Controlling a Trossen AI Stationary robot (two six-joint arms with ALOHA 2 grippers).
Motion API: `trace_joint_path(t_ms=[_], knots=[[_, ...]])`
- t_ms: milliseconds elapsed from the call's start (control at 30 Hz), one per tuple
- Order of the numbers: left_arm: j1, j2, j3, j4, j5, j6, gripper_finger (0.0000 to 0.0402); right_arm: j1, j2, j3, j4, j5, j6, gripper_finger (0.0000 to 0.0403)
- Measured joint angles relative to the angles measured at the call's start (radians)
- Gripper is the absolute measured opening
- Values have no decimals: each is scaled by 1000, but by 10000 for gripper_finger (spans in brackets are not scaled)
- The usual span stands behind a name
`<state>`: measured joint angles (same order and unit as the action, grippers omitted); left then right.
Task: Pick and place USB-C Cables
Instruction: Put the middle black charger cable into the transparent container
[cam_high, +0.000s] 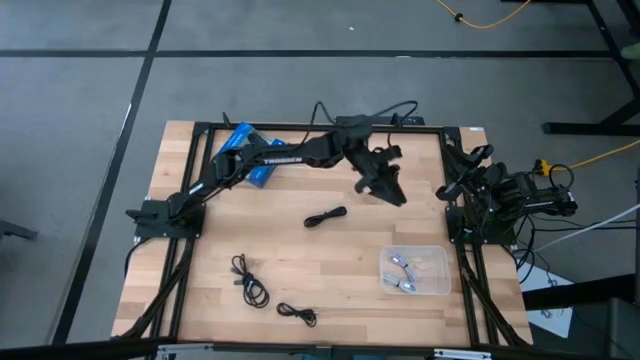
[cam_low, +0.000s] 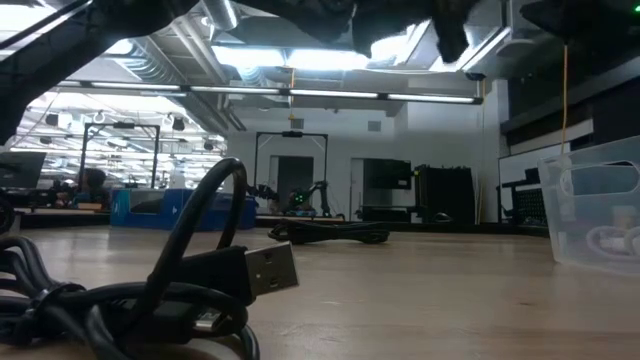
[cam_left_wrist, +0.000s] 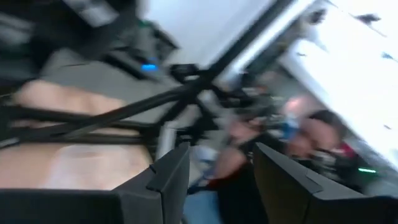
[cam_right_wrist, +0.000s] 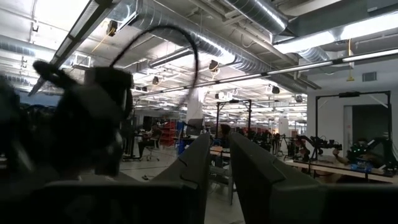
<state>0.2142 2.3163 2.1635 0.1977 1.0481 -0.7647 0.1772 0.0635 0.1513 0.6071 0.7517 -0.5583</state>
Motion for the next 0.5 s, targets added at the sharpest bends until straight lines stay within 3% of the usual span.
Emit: trace_joint_path(t_ms=[133, 267, 333, 400, 500], knots=[[3, -12, 51, -372, -220, 277, 167, 0, 0, 0, 0, 0, 0, 68], [-3, -44, 185, -930, -708, 602, 167, 0, 0, 0, -10, 13, 0, 68], [-22, -82, 167, -1064, -946, 661, 167, 0, 0, 0, -14, 32, -2, 68], [-40, -130, 131, -1171, -1051, 666, 167, 0, 0, 0, -16, 49, -4, 68], [-65, -188, 130, -1333, -1119, 623, 167, 0, 0, 0, -17, 67, -4, 68]])
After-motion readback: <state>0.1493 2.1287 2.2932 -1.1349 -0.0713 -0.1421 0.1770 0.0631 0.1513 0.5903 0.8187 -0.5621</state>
